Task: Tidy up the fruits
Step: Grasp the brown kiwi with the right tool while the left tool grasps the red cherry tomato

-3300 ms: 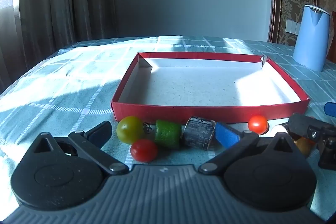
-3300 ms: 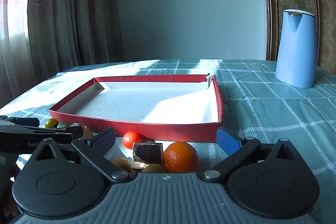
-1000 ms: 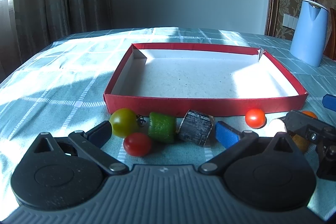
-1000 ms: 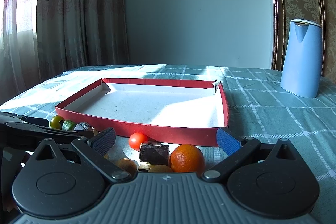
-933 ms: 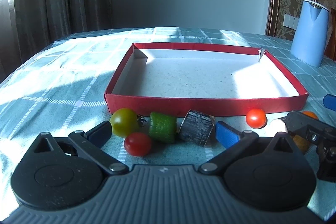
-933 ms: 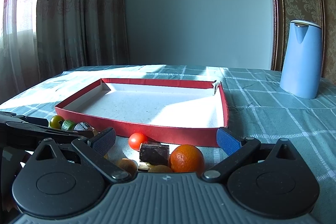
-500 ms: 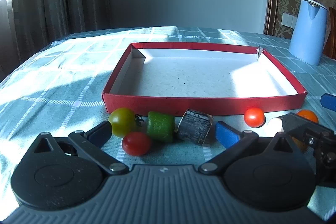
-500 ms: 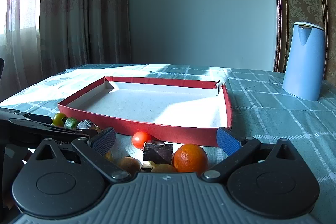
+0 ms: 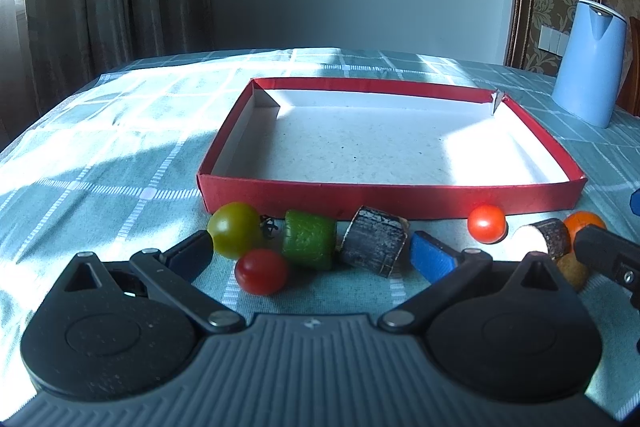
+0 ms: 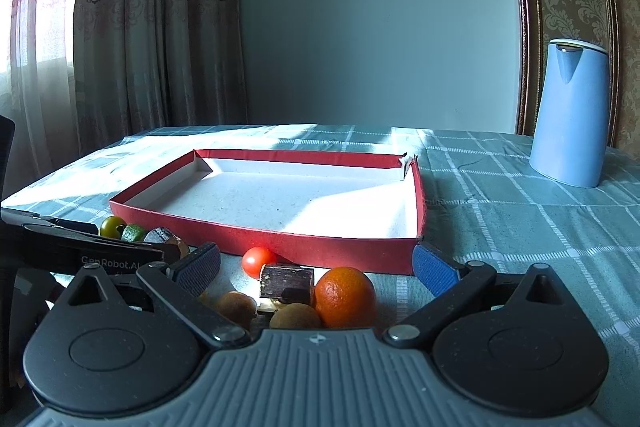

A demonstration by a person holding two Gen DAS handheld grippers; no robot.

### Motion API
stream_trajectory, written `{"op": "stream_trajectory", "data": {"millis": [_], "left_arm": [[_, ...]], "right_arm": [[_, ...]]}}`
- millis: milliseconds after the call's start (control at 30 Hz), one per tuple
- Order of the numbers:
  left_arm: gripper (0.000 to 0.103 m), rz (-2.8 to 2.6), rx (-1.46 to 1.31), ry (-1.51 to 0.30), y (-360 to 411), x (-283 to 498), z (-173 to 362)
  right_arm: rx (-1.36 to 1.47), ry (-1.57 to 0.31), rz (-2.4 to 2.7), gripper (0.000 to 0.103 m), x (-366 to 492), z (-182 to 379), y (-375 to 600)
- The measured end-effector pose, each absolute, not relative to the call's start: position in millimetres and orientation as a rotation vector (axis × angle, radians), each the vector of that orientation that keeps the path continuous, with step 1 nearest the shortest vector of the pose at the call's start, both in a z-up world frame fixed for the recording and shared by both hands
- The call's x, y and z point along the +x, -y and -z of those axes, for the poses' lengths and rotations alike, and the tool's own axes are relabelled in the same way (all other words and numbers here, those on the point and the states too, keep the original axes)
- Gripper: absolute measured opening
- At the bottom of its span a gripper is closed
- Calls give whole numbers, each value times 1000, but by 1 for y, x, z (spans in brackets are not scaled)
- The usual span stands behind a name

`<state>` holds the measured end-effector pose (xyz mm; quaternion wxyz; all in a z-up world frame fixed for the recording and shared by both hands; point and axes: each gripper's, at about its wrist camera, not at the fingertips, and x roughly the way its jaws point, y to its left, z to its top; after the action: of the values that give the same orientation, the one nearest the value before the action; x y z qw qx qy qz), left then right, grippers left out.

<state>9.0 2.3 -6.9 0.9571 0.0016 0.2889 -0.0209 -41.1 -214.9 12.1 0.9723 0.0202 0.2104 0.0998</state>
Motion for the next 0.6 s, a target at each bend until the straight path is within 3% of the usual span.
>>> {"op": "stream_trajectory", "data": {"millis": [300, 467, 600], "left_arm": [[103, 49, 9, -577, -1, 7, 6], [103, 46, 6, -585, -2, 8, 6], [103, 46, 7, -584, -1, 8, 6]], "right_arm": [[31, -510, -200, 103, -56, -1, 243], [-6, -526, -196, 89, -48, -1, 236], [6, -574, -247, 84, -48, 3, 232]]}}
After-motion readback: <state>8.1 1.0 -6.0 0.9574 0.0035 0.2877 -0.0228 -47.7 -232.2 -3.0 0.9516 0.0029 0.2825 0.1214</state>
